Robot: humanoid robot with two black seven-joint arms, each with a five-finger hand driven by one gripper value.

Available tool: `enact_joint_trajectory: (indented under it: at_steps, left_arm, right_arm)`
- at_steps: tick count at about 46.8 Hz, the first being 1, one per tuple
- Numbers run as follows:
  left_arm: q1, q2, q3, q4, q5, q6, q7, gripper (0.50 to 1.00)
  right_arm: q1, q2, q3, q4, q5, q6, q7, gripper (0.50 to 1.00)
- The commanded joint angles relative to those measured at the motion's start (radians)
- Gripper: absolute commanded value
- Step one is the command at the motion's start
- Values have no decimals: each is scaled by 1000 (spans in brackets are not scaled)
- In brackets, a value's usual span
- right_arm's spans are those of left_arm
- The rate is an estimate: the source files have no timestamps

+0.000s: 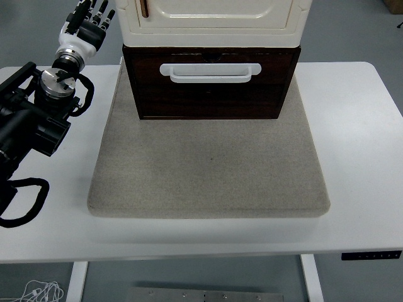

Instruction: Open the drawer under the combination cabinet

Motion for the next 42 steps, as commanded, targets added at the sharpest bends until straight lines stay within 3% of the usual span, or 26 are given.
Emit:
enact_joint_trajectory:
  at_steps: [1, 28, 42]
  left_arm:
    - [0, 0, 0, 0, 0, 0, 0, 1000]
    - [-14, 3, 0, -1, 0, -26, 0, 1000]
    - [-52, 77, 6, -1, 2, -11, 0, 1000]
  right_arm:
    - [1, 0, -1, -1, 1, 0, 0, 928]
    - [0, 0, -1, -1, 1, 0, 0, 926]
    - [1, 0, 1, -1, -1, 0, 0, 926]
